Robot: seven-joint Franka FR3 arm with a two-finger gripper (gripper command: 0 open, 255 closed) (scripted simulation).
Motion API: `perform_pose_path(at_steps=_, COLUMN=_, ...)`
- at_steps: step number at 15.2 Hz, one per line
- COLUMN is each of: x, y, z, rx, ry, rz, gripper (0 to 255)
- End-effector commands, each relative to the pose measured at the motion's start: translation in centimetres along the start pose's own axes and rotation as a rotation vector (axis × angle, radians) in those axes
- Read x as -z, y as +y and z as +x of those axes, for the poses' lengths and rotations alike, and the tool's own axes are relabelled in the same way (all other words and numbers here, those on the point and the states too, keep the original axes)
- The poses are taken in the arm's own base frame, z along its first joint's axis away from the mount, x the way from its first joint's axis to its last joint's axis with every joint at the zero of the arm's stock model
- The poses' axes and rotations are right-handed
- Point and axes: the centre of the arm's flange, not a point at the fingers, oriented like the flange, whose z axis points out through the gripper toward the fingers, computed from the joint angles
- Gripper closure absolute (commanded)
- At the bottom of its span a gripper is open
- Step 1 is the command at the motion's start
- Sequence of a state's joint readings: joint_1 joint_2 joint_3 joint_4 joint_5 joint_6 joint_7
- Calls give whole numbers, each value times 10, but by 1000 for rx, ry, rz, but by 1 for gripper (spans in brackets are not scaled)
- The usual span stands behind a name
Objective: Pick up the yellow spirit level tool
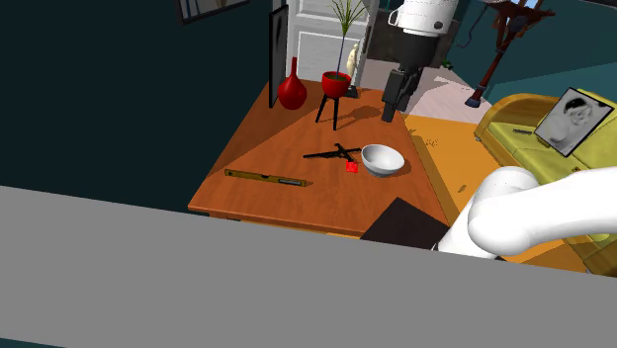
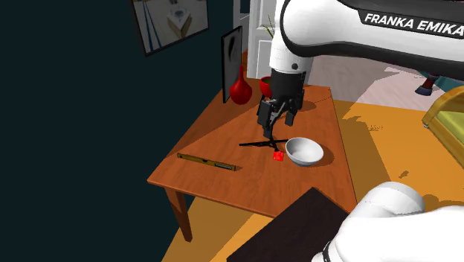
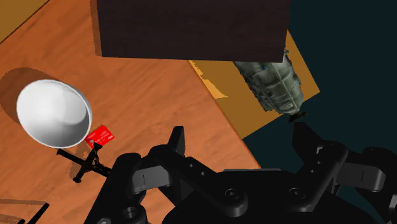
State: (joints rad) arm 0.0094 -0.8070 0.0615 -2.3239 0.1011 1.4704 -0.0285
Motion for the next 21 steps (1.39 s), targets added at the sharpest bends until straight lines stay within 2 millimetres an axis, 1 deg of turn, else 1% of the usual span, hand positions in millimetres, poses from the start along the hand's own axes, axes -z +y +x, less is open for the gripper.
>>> perform_pose_path(at_steps=1, x=0, y=0, z=0, rx=0, ry=0, rz=0, gripper=0)
perform_pose_path(at_steps=11, x=-87, y=21, z=97, rx=123, ry=-7, rz=-20, gripper=0)
perform_pose_path(at_steps=21, x=-174, y=32, z=196, rx=245, ry=-14, rz=-39, gripper=0)
